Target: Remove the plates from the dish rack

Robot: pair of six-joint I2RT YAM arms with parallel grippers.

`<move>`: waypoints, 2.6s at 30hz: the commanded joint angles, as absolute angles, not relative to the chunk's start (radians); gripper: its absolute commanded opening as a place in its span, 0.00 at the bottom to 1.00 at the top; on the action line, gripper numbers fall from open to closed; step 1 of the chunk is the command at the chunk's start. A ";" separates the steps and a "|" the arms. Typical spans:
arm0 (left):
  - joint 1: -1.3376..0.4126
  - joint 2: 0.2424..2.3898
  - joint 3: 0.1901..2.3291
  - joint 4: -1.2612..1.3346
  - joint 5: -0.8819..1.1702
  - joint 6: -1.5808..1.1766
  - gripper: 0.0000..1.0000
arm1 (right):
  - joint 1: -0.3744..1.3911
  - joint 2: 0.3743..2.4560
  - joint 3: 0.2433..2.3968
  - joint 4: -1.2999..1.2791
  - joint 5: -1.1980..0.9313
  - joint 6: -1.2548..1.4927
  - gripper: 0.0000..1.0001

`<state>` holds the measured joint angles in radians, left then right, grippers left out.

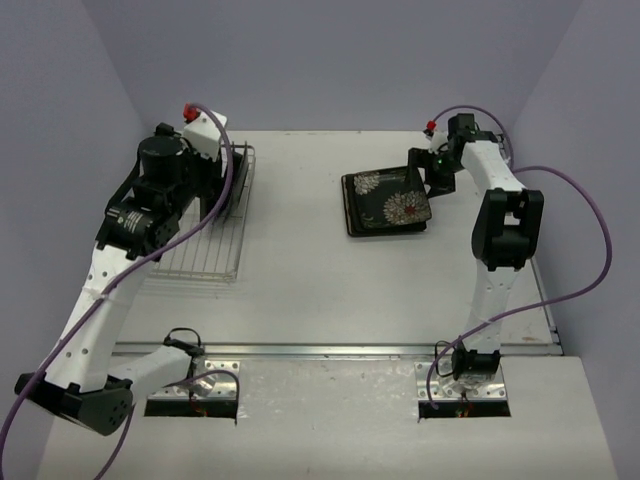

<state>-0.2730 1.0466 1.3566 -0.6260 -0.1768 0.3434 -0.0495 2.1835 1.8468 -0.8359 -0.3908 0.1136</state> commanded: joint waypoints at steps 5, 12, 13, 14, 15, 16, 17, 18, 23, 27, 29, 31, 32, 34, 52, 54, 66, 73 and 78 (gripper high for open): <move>-0.138 1.190 1.583 -0.811 -0.080 0.120 1.00 | 0.025 2.155 1.835 -0.838 -0.350 0.092 0.89; -0.018 1.290 1.628 -0.834 -0.014 0.123 0.99 | 0.026 2.115 1.838 -0.844 -0.296 0.069 0.90; -0.014 1.308 1.644 -0.841 -0.011 0.126 0.95 | 0.026 2.099 1.843 -0.843 -0.278 0.063 0.90; -0.010 1.326 1.661 -0.848 -0.008 0.129 0.91 | 0.026 2.082 1.848 -0.842 -0.260 0.058 0.91; -0.009 1.345 1.676 -0.855 -0.008 0.130 0.88 | 0.026 2.077 1.854 -0.842 -0.246 0.055 0.93; -0.006 1.365 1.691 -0.857 -0.007 0.132 0.85 | 0.026 2.070 1.860 -0.842 -0.242 0.053 0.94; -0.002 1.397 1.718 -0.871 -0.005 0.137 0.78 | 0.026 2.043 1.870 -0.842 -0.223 0.049 0.96; 0.000 1.436 1.747 -0.882 -0.005 0.142 0.73 | 0.026 2.018 1.878 -0.841 -0.205 0.046 0.97; 0.021 1.572 1.825 -0.893 -0.023 0.166 0.54 | 0.026 1.916 1.873 -0.830 -0.186 0.042 0.99; 0.044 1.683 1.895 -0.924 -0.005 0.169 0.49 | 0.026 1.804 1.828 -0.830 -0.218 0.050 0.99; 0.044 1.737 1.918 -0.937 0.024 0.170 0.48 | 0.026 1.758 1.793 -0.830 -0.234 0.054 0.99; 0.048 1.788 1.927 -0.951 0.040 0.170 0.48 | 0.026 1.727 1.759 -0.834 -0.245 0.055 0.99; 0.049 1.812 1.931 -0.957 0.049 0.170 0.47 | 0.026 1.713 1.743 -0.836 -0.251 0.056 0.99; 0.049 1.841 1.933 -0.964 0.065 0.169 0.46 | 0.025 1.693 1.721 -0.839 -0.269 0.059 0.99; 0.089 1.961 2.097 -1.039 0.146 0.126 0.00 | 0.025 1.626 1.621 -0.845 -0.332 0.082 0.99; 0.093 1.940 2.122 -1.046 0.209 0.122 0.00 | 0.024 1.628 1.624 -0.846 -0.341 0.088 0.99; 0.176 1.692 2.175 -0.938 0.461 0.082 0.00 | 0.025 1.623 1.652 -0.859 -0.428 0.121 0.99; 0.001 1.387 1.920 -0.739 0.402 0.489 0.00 | 0.024 1.603 1.703 -0.859 -0.555 0.166 0.99; -0.265 1.058 1.473 -0.535 0.343 1.027 0.00 | 0.022 1.597 1.745 -0.847 -0.737 0.215 0.99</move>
